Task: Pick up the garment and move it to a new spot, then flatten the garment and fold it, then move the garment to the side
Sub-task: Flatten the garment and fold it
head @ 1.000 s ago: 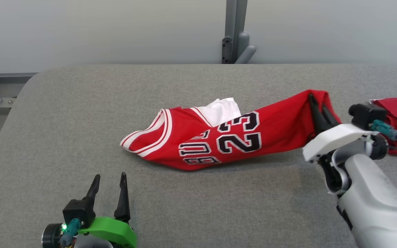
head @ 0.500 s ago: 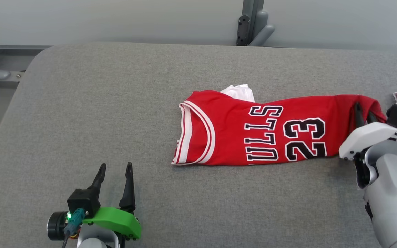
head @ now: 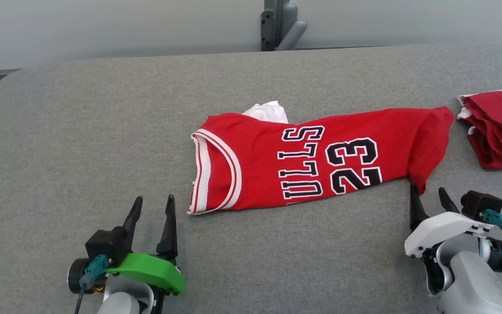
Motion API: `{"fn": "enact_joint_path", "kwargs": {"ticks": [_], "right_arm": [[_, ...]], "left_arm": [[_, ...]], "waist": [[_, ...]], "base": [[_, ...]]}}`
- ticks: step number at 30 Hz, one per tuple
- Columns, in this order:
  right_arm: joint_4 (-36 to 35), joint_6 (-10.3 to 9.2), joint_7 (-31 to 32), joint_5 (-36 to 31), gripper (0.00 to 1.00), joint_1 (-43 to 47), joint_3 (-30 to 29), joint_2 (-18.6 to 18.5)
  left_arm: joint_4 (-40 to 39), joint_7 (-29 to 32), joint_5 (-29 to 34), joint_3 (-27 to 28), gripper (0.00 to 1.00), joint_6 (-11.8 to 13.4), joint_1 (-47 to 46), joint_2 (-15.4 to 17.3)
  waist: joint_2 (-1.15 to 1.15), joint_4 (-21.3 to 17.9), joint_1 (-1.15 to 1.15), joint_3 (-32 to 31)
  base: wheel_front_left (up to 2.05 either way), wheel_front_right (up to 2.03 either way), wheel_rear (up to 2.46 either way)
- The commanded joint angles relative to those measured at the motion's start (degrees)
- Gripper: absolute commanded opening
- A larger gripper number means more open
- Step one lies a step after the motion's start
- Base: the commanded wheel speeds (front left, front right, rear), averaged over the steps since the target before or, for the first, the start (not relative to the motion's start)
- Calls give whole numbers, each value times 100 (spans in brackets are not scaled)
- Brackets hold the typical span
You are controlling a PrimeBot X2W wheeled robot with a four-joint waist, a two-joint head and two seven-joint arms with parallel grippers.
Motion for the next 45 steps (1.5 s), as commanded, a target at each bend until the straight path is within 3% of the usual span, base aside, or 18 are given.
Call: {"fn": "enact_joint_path", "kwargs": {"ticks": [1,11,20,21,25,26,27,28,34,38,45], "right_arm": [[-57,0,-15,147,100,85,89,36],[97,0,-15,895,100,-110,677,-31],[498,0,-15,1427,100,-666,1375,-131],[658,0,-16,1443,100,-772,1426,-150],[998,0,-15,1478,100,-958,1468,-173],[1060,0,-14,1484,83,-988,1476,-182],[1089,0,-14,1499,29,-1007,1496,-183],[1092,0,-14,1517,0,-1015,1521,-183],[722,0,-16,1647,0,-770,1828,-352],[163,0,-15,2120,0,-290,2141,-546],[-1231,-7,801,3352,0,1072,3135,-1705]], "left_arm": [[63,3,-105,-48,100,-61,-98,15],[969,259,-668,-637,100,-219,-597,18],[1607,333,-905,-1003,100,-113,-1101,18],[1695,285,-922,-1094,0,-150,-1187,18],[1820,204,-897,-1188,0,-227,-1305,25],[1828,181,-895,-1200,0,-234,-1318,42],[1820,154,-897,-1201,0,-251,-1325,62],[1813,141,-897,-1205,0,-267,-1332,89],[1711,78,-856,-1183,0,-288,-1276,260],[1519,61,-927,-1115,0,-282,-1048,446],[688,587,-1168,-992,0,-209,-171,920]], "waist": [[0,-234,0,62],[0,-530,0,175],[0,-506,0,409],[0,-472,0,450],[0,-405,0,488],[0,-393,0,490],[0,-382,0,490],[0,-374,0,487],[0,-346,0,438],[0,-320,0,381],[0,-351,0,380]], "base": [[0,0,0],[0,0,0],[0,0,0],[0,0,0],[0,0,0],[0,0,0],[0,0,0],[0,0,0],[0,0,0],[0,0,0],[0,0,0]]}}
